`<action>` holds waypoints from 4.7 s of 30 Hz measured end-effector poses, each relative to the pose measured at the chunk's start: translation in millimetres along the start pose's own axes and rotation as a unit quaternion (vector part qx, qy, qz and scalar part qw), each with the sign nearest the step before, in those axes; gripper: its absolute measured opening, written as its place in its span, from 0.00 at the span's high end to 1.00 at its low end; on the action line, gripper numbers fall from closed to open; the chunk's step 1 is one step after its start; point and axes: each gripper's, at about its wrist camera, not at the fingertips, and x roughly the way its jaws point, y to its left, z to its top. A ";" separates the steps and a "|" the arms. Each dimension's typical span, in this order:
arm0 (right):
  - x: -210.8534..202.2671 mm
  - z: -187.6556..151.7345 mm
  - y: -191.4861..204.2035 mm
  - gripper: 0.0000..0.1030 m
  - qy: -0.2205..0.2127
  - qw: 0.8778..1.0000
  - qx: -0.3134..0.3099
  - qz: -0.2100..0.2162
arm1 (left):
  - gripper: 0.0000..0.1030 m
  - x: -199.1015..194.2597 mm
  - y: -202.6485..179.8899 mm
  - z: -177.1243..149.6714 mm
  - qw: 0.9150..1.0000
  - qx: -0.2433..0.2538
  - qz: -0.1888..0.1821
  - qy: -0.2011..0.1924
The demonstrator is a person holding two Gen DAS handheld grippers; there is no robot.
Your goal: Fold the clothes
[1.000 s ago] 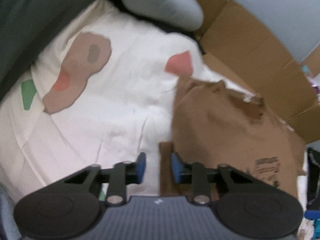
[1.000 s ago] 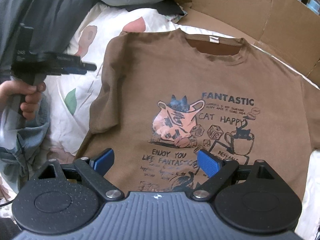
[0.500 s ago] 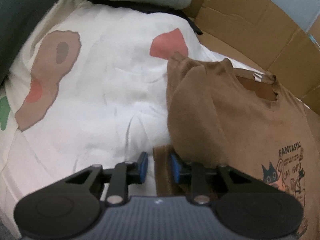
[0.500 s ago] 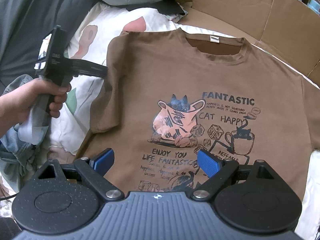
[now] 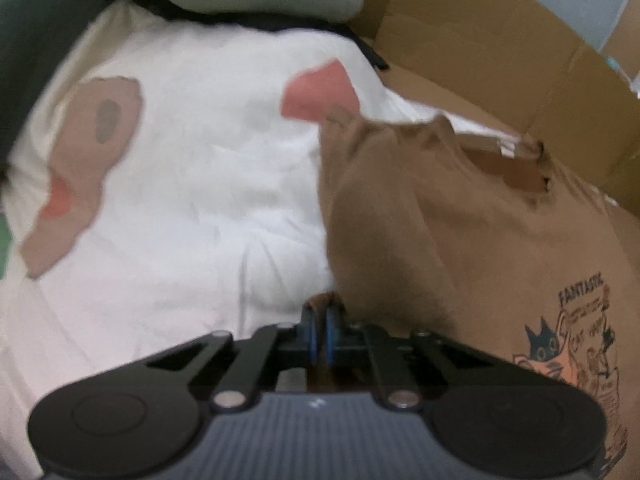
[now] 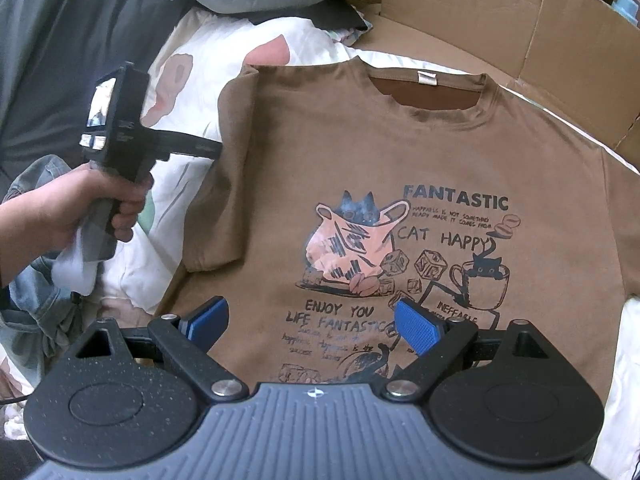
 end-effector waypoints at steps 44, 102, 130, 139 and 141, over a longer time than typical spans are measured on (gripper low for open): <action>13.1 -2.2 4.6 0.09 0.016 1.000 -0.015 -0.009 | 0.96 -55.7 137.2 31.6 0.977 -0.134 0.168 -0.011; 86.5 129.6 -25.2 0.41 -0.141 0.990 0.008 0.011 | 0.99 -1.7 31.1 79.9 0.997 -0.008 -0.003 -0.071; 205.8 224.7 -27.7 0.78 -0.107 0.994 -0.024 -0.019 | 0.97 25.6 44.4 81.1 0.999 -0.015 -0.004 -0.033; 213.6 251.4 -41.8 0.86 -0.112 0.993 0.017 -0.031 | 0.97 23.1 48.3 80.3 0.999 -0.026 -0.012 -0.032; 215.2 256.5 -45.3 0.85 -0.106 0.994 0.028 -0.025 | 0.97 19.7 48.0 80.7 0.999 -0.028 -0.010 -0.033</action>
